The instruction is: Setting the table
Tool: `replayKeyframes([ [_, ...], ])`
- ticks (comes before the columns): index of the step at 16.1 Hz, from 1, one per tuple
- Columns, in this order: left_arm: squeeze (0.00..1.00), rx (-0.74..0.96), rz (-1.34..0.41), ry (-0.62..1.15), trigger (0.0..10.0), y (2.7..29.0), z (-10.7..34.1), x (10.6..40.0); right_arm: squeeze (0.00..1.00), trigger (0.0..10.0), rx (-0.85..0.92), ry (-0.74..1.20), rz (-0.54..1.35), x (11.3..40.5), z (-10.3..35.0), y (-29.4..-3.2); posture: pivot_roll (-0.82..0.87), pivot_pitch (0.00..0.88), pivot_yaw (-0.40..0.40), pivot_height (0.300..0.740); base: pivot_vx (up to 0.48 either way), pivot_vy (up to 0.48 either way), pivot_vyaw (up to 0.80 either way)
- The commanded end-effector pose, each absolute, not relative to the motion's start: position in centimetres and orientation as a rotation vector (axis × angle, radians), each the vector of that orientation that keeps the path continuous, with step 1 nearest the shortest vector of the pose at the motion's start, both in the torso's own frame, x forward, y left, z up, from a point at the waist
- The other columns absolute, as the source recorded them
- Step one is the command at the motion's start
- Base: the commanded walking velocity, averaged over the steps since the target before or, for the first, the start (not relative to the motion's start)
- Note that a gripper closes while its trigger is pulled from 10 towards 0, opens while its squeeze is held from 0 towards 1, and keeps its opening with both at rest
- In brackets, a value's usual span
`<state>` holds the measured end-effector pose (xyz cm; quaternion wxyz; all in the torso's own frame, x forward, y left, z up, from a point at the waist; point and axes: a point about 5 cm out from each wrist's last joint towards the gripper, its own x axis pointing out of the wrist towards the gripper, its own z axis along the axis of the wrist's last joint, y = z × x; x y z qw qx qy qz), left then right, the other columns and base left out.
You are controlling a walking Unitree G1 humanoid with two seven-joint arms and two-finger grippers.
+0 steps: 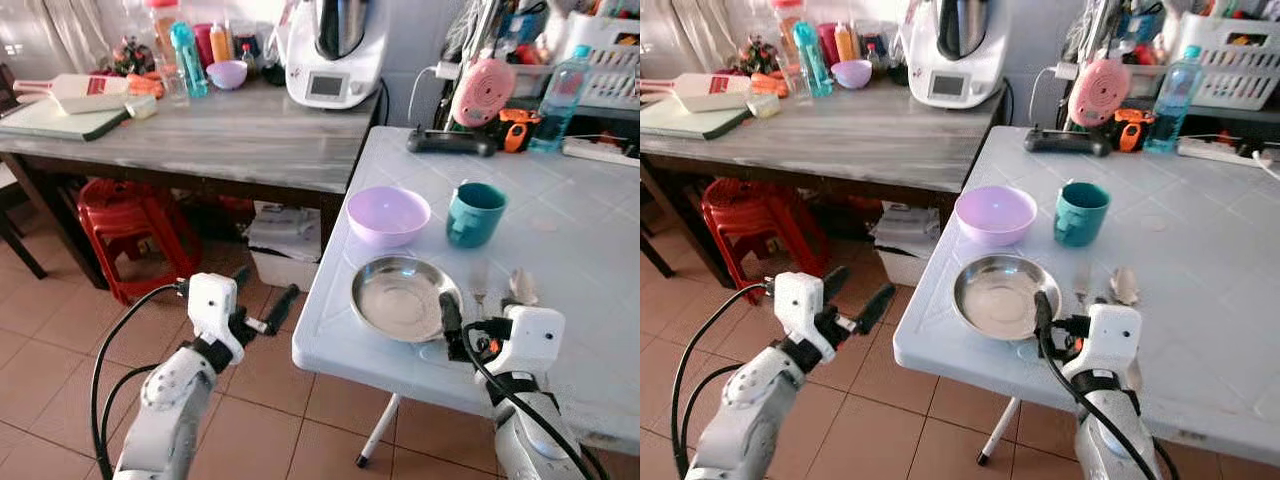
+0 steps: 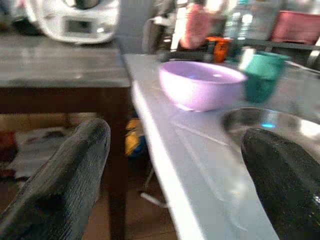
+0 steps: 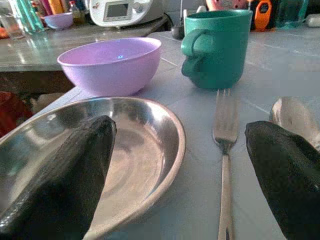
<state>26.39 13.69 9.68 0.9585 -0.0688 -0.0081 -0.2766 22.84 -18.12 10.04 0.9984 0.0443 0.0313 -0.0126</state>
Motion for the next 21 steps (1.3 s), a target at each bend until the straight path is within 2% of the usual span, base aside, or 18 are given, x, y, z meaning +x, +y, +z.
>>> replayKeyframes([
  [1, 0.0, -0.137, -0.612, -0.027, 10.0, 13.6, 10.0, 26.0, 0.0, 10.0, 0.108, 0.06, -0.001, 23.1, 10.3, -17.9, -0.01, 0.0, 0.037, 0.74, 0.0, 0.0, 0.0],
  [5, 0.0, -0.102, -0.711, -0.018, 10.0, 13.7, 9.8, 25.4, 0.0, 10.0, 0.099, 0.093, -0.025, 23.6, 10.2, -19.2, -0.01, 0.0, 0.036, 0.74, 0.0, 0.0, 0.0],
  [12, 0.0, -0.099, -0.725, -0.021, 10.0, 13.5, 9.6, 25.1, 0.0, 10.0, 0.053, 0.112, -0.046, 24.4, 10.3, -20.7, -0.01, 0.0, 0.028, 0.74, 0.0, 0.0, 0.0],
  [14, 0.0, -0.086, -0.743, -0.026, 10.0, 13.4, 9.6, 25.0, 0.0, 10.0, 0.133, 0.116, 0.037, 25.0, 10.5, -20.5, -0.01, 0.0, 0.031, 0.74, 0.0, 0.0, 0.0],
  [21, 0.0, -0.078, -0.811, -0.006, 10.0, 13.1, 9.3, 24.6, 0.0, 10.0, 0.188, 0.15, 0.147, 26.4, 10.3, -20.1, 0.0, 0.002, 0.035, 0.74, 0.0, 0.0, 0.0],
])
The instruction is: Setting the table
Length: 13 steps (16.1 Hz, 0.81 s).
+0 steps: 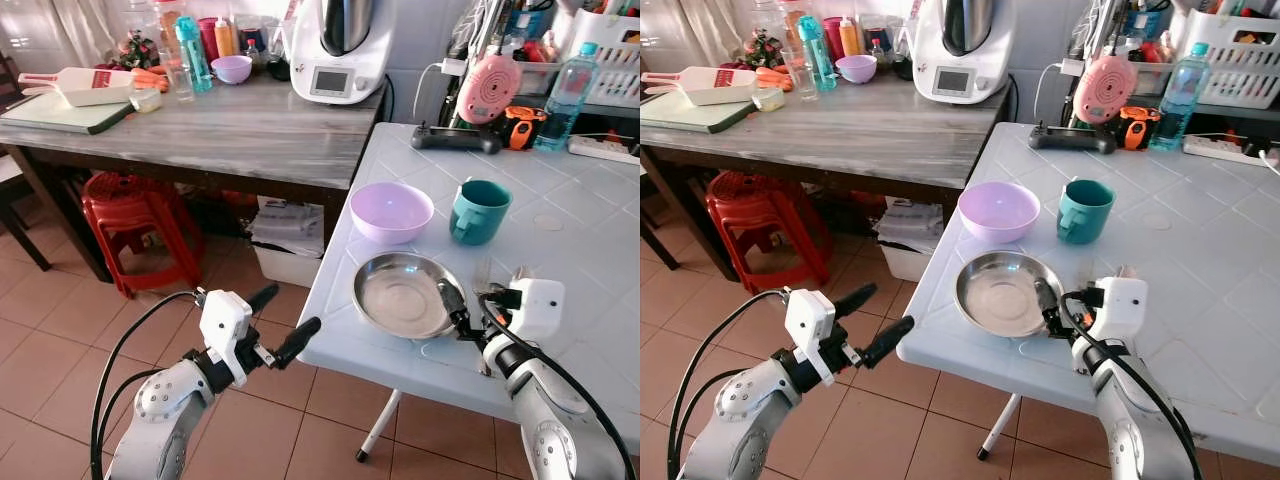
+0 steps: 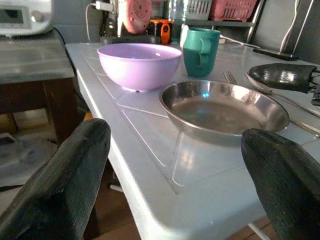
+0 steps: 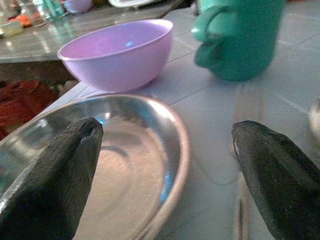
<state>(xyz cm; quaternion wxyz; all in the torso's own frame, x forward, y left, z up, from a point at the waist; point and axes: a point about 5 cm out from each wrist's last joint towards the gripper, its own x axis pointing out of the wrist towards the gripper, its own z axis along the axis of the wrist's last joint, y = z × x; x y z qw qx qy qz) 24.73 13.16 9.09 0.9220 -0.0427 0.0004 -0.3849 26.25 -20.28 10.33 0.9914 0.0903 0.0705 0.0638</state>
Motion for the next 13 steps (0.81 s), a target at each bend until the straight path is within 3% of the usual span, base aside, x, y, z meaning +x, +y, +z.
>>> replayKeyframes([
  [1, 0.0, -0.087, -0.82, 0.001, 10.0, 13.1, 9.3, 24.6, 0.0, 10.0, 0.196, 0.17, 0.165, 26.5, 10.1, -19.9, 0.01, 0.004, 0.035, 0.74, 0.0, 0.0, 0.0],
  [13, 0.0, -0.073, -0.876, 0.009, 10.0, 12.8, 9.5, 24.1, 0.0, 10.0, 0.277, 0.262, 0.204, 26.4, 8.7, -20.1, 0.01, 0.016, 0.04, 0.74, 0.0, 0.0, 0.0],
])
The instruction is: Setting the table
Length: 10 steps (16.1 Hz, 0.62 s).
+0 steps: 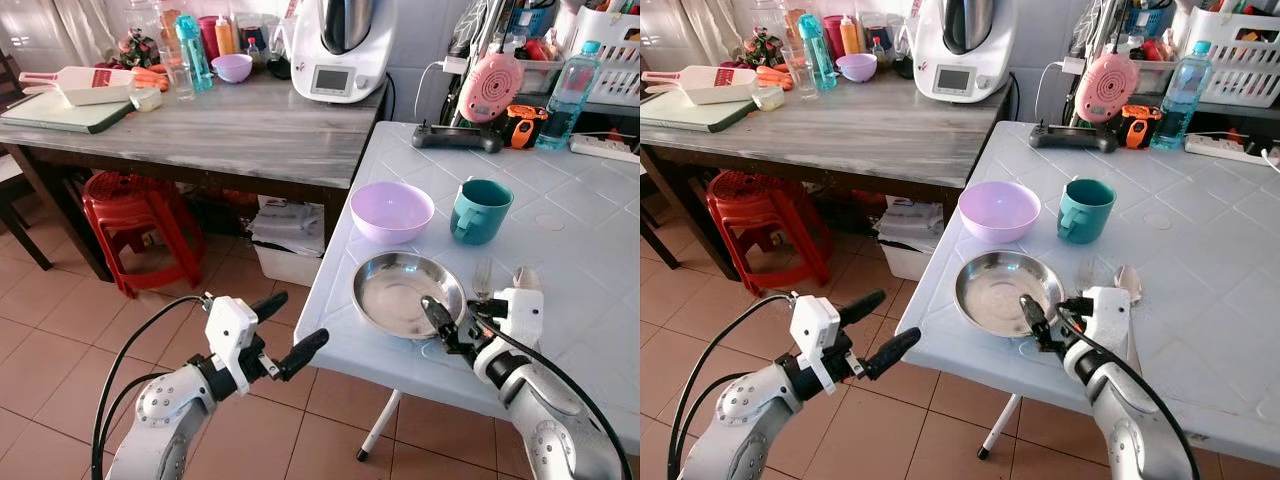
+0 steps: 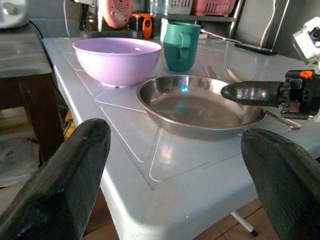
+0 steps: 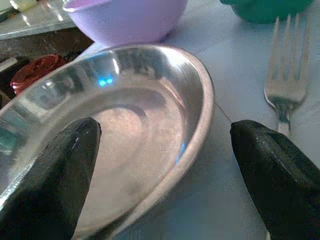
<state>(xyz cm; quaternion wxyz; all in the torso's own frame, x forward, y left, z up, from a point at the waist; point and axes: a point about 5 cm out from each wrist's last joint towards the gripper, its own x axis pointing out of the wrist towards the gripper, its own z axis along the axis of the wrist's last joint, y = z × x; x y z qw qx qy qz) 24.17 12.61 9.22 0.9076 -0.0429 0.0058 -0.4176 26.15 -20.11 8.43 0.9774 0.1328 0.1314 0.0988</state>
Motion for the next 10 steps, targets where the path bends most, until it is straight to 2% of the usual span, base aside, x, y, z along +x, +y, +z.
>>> replayKeyframes([
  [1, 0.0, -0.072, -0.876, 0.008, 10.0, 12.8, 9.5, 24.0, 0.0, 10.0, 0.283, 0.269, 0.201, 26.4, 8.6, -20.1, 0.01, 0.017, 0.04, 0.74, 0.0, 0.0, 0.0],
  [4, 0.0, -0.073, -0.88, 0.014, 10.0, 12.8, 9.5, 23.9, 0.0, 10.0, 0.306, 0.286, 0.173, 26.3, 8.0, -20.5, 0.01, 0.018, 0.041, 0.74, 0.0, 0.0, 0.0],
  [5, 0.0, -0.075, -0.883, 0.014, 10.0, 12.7, 9.5, 23.9, 0.0, 8.6, 0.336, 0.282, 0.181, 26.4, 8.0, -20.4, 0.01, 0.018, 0.041, 0.74, 0.0, 0.0, 0.0],
  [7, 0.0, -0.076, -0.884, 0.015, 10.0, 12.7, 9.5, 23.9, 0.0, 2.1, 0.337, 0.286, 0.183, 26.7, 8.0, -20.5, 0.01, 0.02, 0.044, 0.74, 0.0, 0.0, 0.0],
  [9, 0.0, -0.081, -0.895, 0.019, 10.0, 12.7, 9.5, 23.8, 0.0, 0.0, 0.342, 0.284, 0.185, 27.1, 8.1, -20.6, 0.01, 0.02, 0.044, 0.74, 0.0, 0.0, 0.0],
  [10, 0.0, -0.085, -0.9, 0.024, 10.0, 12.6, 9.5, 23.8, 0.0, 0.0, 0.337, 0.281, 0.191, 27.3, 8.2, -20.5, 0.01, 0.02, 0.044, 0.74, 0.0, 0.0, 0.0],
])
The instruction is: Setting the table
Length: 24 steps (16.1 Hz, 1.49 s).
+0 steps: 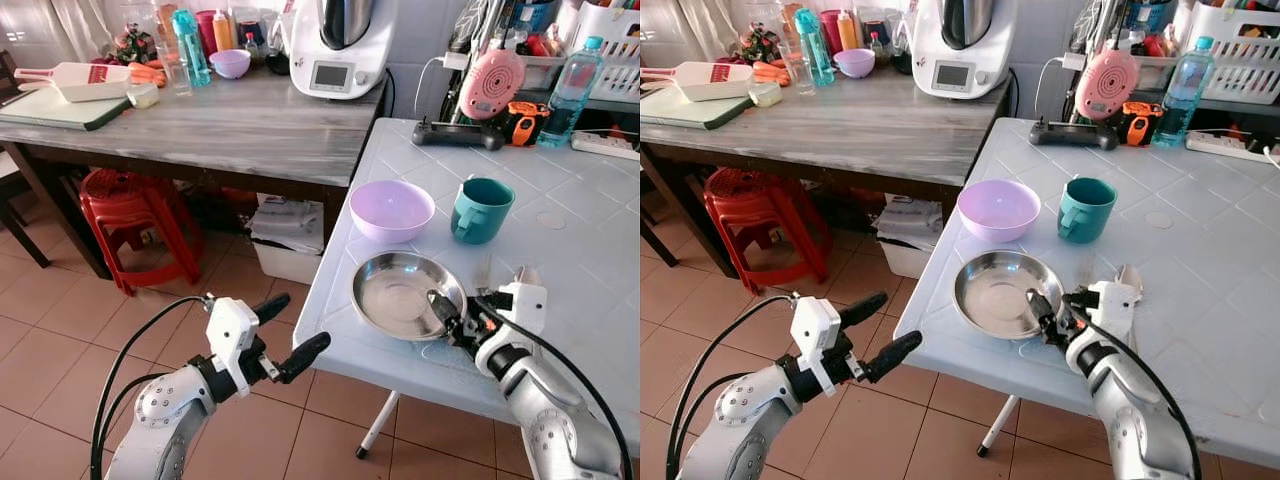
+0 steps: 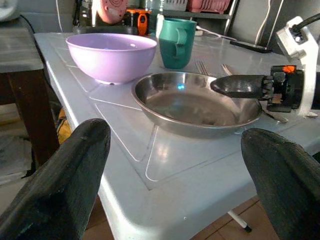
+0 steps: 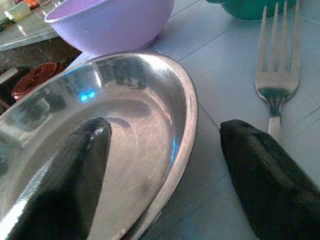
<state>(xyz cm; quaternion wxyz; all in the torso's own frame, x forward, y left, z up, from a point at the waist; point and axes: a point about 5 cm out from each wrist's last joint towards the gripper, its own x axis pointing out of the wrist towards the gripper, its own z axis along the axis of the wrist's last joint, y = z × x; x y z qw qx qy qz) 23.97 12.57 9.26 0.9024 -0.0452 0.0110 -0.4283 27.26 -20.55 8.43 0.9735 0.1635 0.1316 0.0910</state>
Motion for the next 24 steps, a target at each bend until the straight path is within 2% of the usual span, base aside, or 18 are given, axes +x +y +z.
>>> replayKeyframes([
  [1, 0.0, -0.086, -0.902, 0.027, 10.0, 12.62, 9.43, 23.77, 0.0, 0.0, 0.336, 0.281, 0.194, 27.42, 8.28, -20.53, 0.01, 0.019, 0.042, 0.74, 0.0, 0.0, 0.0],
  [11, 0.0, -0.098, -0.903, 0.034, 10.0, 12.67, 9.13, 23.49, 0.0, 0.0, 0.345, 0.331, 0.226, 27.13, 7.51, -20.05, 0.01, 0.019, 0.033, 0.74, 0.0, 0.0, 0.0],
  [24, 0.0, -0.104, -0.889, 0.03, 10.0, 12.9, 8.6, 23.53, 0.0, 0.0, 0.414, 0.322, 0.173, 27.21, 8.01, -19.58, 0.01, 0.018, 0.028, 0.74, 0.0, 0.0, 0.0],
])
